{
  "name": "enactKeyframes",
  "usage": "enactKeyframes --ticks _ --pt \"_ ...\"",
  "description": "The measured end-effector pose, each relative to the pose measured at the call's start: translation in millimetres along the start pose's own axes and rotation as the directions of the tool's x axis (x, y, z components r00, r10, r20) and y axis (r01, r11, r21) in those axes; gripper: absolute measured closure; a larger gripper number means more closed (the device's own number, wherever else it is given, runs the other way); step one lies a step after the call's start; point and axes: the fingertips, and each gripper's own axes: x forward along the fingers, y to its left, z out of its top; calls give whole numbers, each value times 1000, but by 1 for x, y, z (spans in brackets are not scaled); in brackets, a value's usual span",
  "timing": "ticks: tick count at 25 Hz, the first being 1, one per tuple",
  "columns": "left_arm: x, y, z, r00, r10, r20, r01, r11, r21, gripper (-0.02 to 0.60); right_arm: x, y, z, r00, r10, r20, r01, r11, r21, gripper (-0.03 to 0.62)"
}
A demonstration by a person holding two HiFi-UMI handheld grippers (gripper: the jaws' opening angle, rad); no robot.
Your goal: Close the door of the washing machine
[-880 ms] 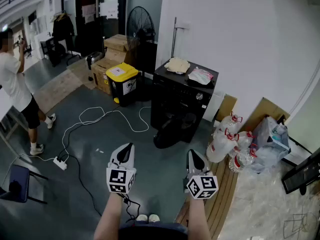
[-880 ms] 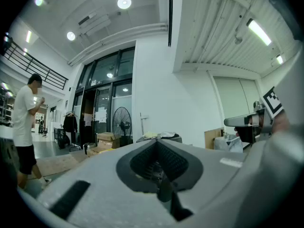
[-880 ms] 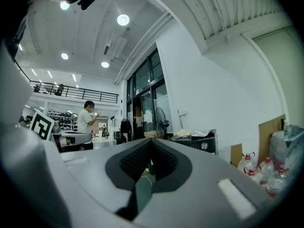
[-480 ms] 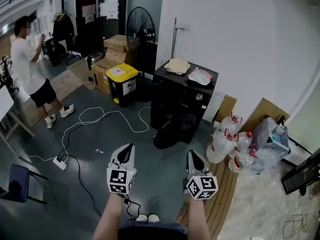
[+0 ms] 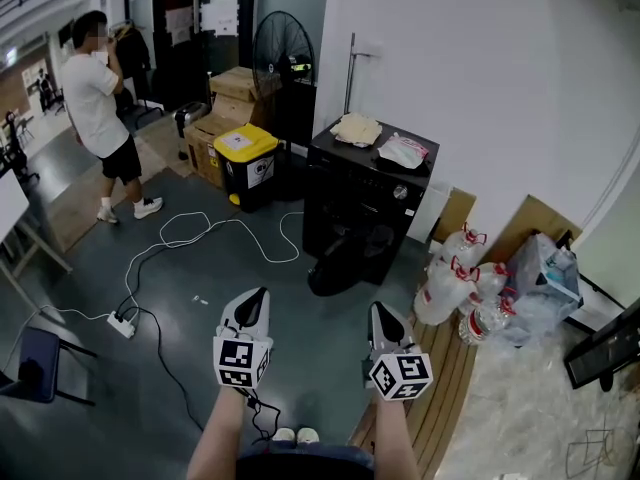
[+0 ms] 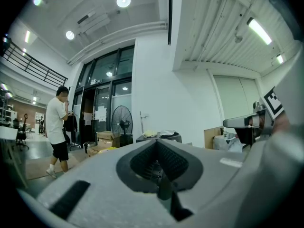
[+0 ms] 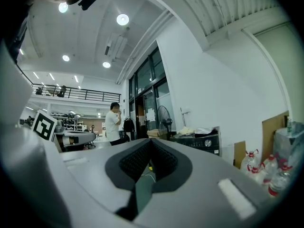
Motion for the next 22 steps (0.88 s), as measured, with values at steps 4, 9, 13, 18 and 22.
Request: enactKeyframes --ticks 4,9,13,18,22 --pt "-1 0 -3 1000 4 -6 -4 1000 -3 574 0 2 -6 1000 6 -7 -6 1000 8 571" --pt "-1 0 -6 1000 7 -13 -7 1000 -7 574 1 4 -6 999 32 1 -32 999 22 505" --pt "-2 -1 -7 1000 11 -12 -11 1000 -11 574 1 5 -6 998 57 15 -58 998 32 405" --pt "-1 -2 -11 1000 20 -18 -20 1000 -15 574 4 2 -11 997 72 10 -73 997 33 378" --pt "4 3 -11 999 37 -24 -37 999 -15 574 13 -3 -14 997 83 0 -83 996 39 375"
